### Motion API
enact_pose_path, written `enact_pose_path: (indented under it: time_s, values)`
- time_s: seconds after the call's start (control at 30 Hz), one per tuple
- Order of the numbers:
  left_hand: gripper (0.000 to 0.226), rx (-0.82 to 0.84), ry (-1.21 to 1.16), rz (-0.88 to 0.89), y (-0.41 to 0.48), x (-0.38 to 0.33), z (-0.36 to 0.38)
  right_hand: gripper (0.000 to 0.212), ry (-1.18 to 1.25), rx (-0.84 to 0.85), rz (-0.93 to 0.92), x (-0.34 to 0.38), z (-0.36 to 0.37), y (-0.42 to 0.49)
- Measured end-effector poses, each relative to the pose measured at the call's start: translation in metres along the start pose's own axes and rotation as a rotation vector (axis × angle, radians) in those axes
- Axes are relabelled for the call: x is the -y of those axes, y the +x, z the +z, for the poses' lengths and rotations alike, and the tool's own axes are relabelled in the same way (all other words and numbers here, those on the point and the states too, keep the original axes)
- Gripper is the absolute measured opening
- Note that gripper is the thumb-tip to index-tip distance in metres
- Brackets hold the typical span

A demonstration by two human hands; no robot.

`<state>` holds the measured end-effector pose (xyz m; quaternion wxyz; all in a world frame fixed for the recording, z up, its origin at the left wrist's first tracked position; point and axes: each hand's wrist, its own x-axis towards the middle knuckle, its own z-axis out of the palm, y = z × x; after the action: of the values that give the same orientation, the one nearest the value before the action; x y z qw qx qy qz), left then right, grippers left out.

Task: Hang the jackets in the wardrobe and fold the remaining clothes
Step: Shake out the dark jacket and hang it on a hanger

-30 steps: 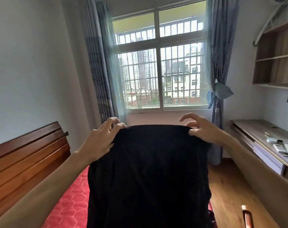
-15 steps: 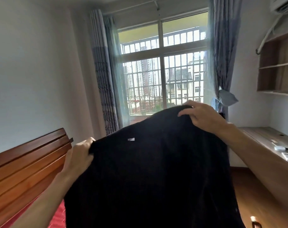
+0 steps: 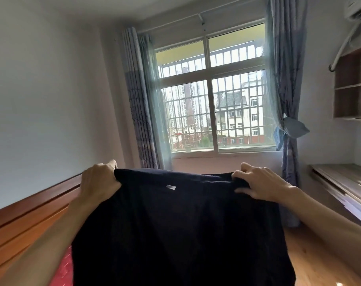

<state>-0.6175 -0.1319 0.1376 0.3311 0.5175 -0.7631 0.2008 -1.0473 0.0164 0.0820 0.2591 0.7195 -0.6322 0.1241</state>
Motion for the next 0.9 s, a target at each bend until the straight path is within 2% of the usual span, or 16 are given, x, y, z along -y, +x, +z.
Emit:
enact_pose_path:
  time_s: [0.07, 0.1, 0.2, 0.27, 0.33, 0.43, 0.5, 0.53, 0.6, 0.63, 0.7, 0.8, 0.9]
  values:
    - [0.025, 0.027, -0.018, 0.068, -0.005, 0.011, -0.009, 0.032, -0.079, -0.161, -0.029, 0.003, 0.01, 0.009]
    - [0.036, 0.072, -0.024, 0.085, -0.008, 0.016, -0.016, 0.029, -0.132, -0.191, -0.02, 0.006, 0.013, 0.015]
    - [0.07, 0.269, 0.009, 0.096, -0.024, 0.029, -0.045, 0.028, -0.175, -0.168, 0.078, 0.014, 0.015, 0.034]
    - [0.071, 0.371, -0.056, 0.076, -0.043, 0.043, -0.066, 0.027, -0.167, -0.136, 0.115, 0.021, 0.012, 0.041]
    - [0.063, 0.427, -0.097, 0.044, -0.066, 0.058, -0.084, 0.02, -0.12, -0.183, 0.077, 0.035, 0.009, 0.044]
    - [0.06, 0.354, -0.007, 0.059, -0.105, 0.079, -0.111, 0.017, 0.057, -0.21, 0.061, 0.069, 0.01, 0.047]
    - [0.075, 0.259, 0.089, 0.105, -0.136, 0.091, -0.131, 0.018, 0.184, -0.188, 0.052, 0.09, 0.011, 0.047]
    - [0.074, 0.211, 0.136, 0.166, -0.155, 0.096, -0.142, 0.016, 0.214, -0.172, 0.031, 0.1, 0.012, 0.046]
    - [0.055, 0.119, 0.25, 0.302, -0.195, 0.1, -0.167, 0.014, 0.255, -0.147, -0.017, 0.123, 0.014, 0.041]
    - [0.048, 0.111, 0.305, 0.3, -0.215, 0.102, -0.181, 0.014, 0.275, -0.127, -0.05, 0.138, 0.014, 0.038]
    - [0.043, 0.084, 0.365, 0.206, -0.249, 0.105, -0.21, 0.018, 0.305, -0.089, -0.152, 0.169, 0.011, 0.036]
    - [0.035, 0.022, 0.572, 0.223, -0.287, 0.117, -0.253, 0.025, 0.379, -0.157, -0.257, 0.219, -0.01, 0.039]
    - [0.04, 0.08, 0.601, -0.03, -0.33, 0.134, -0.303, 0.015, 0.601, -0.294, -0.246, 0.276, -0.032, 0.035]
